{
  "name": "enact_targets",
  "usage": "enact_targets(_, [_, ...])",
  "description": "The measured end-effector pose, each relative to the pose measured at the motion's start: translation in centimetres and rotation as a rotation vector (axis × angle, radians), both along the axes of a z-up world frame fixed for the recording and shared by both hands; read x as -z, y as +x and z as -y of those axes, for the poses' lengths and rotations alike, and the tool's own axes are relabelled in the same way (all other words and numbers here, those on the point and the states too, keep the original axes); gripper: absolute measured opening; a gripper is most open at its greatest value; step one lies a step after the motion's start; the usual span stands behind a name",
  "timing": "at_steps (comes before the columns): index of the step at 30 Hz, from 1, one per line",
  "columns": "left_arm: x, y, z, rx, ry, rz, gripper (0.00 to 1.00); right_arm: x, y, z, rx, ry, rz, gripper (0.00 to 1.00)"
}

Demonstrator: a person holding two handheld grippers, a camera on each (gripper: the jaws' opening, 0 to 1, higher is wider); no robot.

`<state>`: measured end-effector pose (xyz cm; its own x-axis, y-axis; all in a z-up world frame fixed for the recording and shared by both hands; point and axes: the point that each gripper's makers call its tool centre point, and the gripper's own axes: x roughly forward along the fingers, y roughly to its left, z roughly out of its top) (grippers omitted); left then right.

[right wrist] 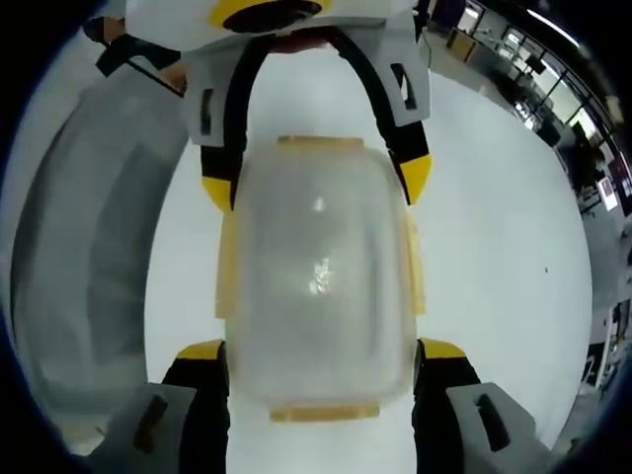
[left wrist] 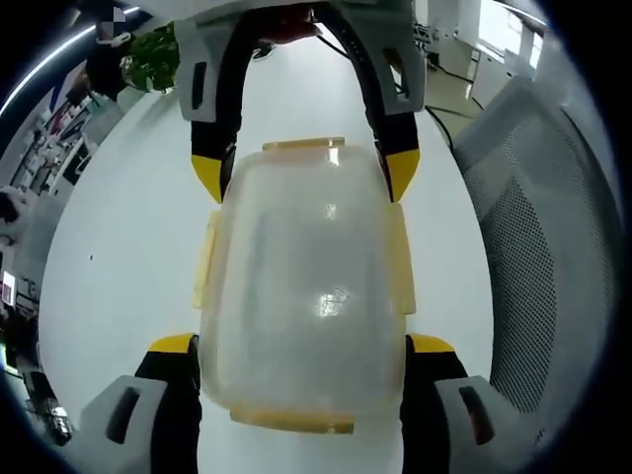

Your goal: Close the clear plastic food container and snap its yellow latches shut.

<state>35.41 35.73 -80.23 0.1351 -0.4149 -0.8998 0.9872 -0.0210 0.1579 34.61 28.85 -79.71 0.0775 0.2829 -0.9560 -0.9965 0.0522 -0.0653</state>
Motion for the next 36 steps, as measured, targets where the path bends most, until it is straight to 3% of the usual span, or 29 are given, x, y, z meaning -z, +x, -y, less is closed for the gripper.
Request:
enact_targets(16, [0.1,0.1,-0.2,-0.005,0.003,-0.007,0.85,0.0,0.1,-0.1,-0.003,-0.001,-0.002,0.76])
enact_targets(36, [0.1,1.8,-0.1,-0.011,0.003,-0.009,0.85,0.0,1.8,0.0,-0.005,-0.012,0.0,0.76])
